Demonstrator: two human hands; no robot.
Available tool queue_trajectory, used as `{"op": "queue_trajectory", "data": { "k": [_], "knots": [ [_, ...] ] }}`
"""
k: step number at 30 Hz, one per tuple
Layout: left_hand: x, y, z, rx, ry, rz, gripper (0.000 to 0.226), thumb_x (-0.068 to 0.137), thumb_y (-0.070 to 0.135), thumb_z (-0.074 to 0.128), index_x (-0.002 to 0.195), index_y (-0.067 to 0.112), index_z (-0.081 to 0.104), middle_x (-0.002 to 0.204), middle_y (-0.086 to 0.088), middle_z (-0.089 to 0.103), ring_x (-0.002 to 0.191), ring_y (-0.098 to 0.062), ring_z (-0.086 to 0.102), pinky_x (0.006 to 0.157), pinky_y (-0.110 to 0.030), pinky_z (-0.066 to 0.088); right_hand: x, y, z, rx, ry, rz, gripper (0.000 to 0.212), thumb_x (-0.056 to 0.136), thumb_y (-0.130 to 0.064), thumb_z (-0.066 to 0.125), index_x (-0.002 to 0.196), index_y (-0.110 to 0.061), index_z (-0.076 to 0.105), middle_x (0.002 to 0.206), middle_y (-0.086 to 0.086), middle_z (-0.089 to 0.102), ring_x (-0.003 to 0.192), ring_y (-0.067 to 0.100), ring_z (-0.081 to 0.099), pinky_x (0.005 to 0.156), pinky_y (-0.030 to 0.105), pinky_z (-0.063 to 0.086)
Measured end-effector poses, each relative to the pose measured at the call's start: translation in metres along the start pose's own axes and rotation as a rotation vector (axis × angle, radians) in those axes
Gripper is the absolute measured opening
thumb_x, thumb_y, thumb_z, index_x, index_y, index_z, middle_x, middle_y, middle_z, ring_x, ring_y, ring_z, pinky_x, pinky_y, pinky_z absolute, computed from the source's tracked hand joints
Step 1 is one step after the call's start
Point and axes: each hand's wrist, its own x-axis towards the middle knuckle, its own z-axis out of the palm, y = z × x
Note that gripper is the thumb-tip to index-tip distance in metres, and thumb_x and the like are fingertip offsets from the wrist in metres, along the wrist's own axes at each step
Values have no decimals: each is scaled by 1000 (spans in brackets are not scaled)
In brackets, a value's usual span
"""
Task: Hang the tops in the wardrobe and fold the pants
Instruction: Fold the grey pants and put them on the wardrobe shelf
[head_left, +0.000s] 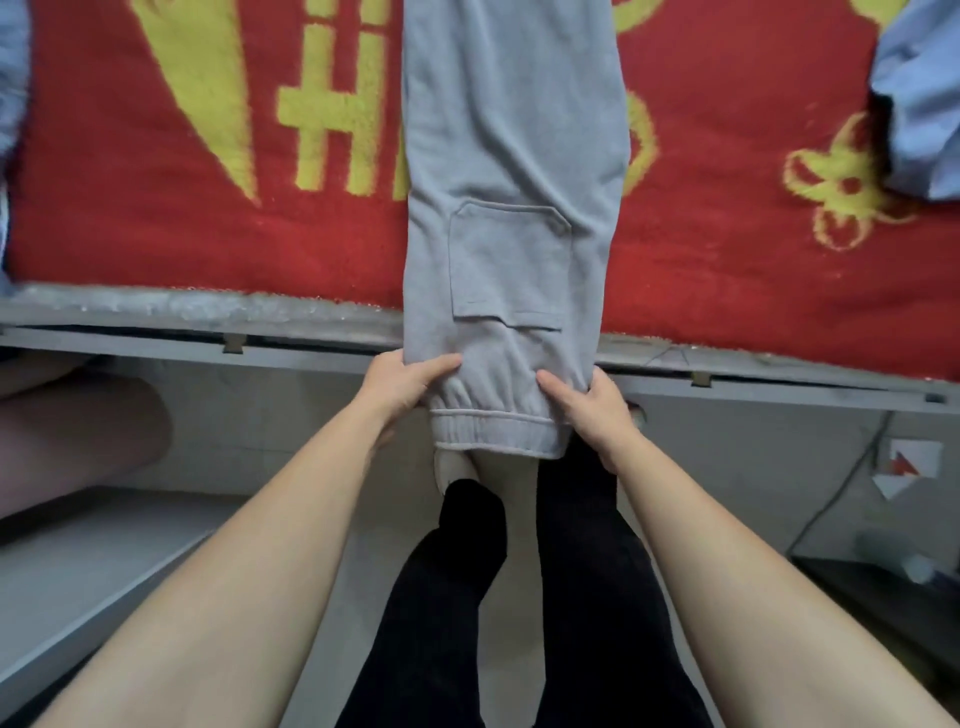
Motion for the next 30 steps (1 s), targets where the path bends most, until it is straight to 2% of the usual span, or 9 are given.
{"op": "queue_trajectory", "data": {
  "k": [3,6,8,12,16,20,23,27,30],
  "knots": [
    [-27,-6,-4,82,-43,40,33,82,32,77,109,14,70,104,2,74,95,-11,69,84,-28,54,-25,-3,-6,210,-29,107,56,82,-54,71,125,-19,64,115,0,71,102,19,69,97,42,53],
    [-54,-12,-1,-18,-120,-37,38,86,40,71,114,15,65,107,-4,74,95,-19,71,77,-35,58,-47,-4,-10,301,-51,107,48,84,-50,72,118,-17,64,112,4,73,100,21,71,96,42,54],
    [-74,-18,5,-69,-88,-35,38,88,38,69,116,14,62,107,-5,74,94,-21,72,75,-38,60,-60,-1,-11,281,-38,74,46,84,-49,72,117,-19,64,113,2,72,100,20,71,97,41,54],
    [-107,-38,16,-164,-27,-17,40,87,28,72,118,10,56,115,-8,70,100,-22,70,88,-48,57,-87,9,-15,289,-65,17,61,77,-50,74,125,-13,65,114,-1,73,102,19,70,100,43,52],
    [-142,-64,31,-85,129,63,28,88,16,71,111,7,58,111,-12,68,91,-21,68,81,-38,57,-119,27,-30,208,-117,0,45,89,-39,69,127,-15,64,117,-1,71,103,18,69,97,39,53],
    [-170,-78,46,-16,250,52,56,80,30,78,123,3,54,116,-10,65,97,-21,67,85,-39,57,-145,39,-47,145,-45,54,62,78,-49,73,124,-14,50,120,1,64,101,20,67,89,44,57],
    [-185,-68,52,-126,263,72,77,75,35,79,137,13,39,128,-7,55,108,-24,62,91,-49,55,-160,27,-62,195,1,32,56,85,-44,69,125,-30,31,122,0,52,106,20,62,84,43,58],
    [-187,-36,50,24,321,266,51,81,27,74,127,21,53,127,-5,56,116,-22,56,96,-48,51,-167,-5,-68,112,-37,-93,32,92,-47,59,123,-40,52,125,-8,60,107,13,61,80,37,58],
    [-186,-9,46,67,361,342,10,84,29,72,94,26,70,98,2,68,92,-15,64,86,-40,55,-169,-38,-68,220,-74,-58,23,96,-37,56,112,-28,69,111,-8,71,92,9,68,73,35,60]
  ]
}}
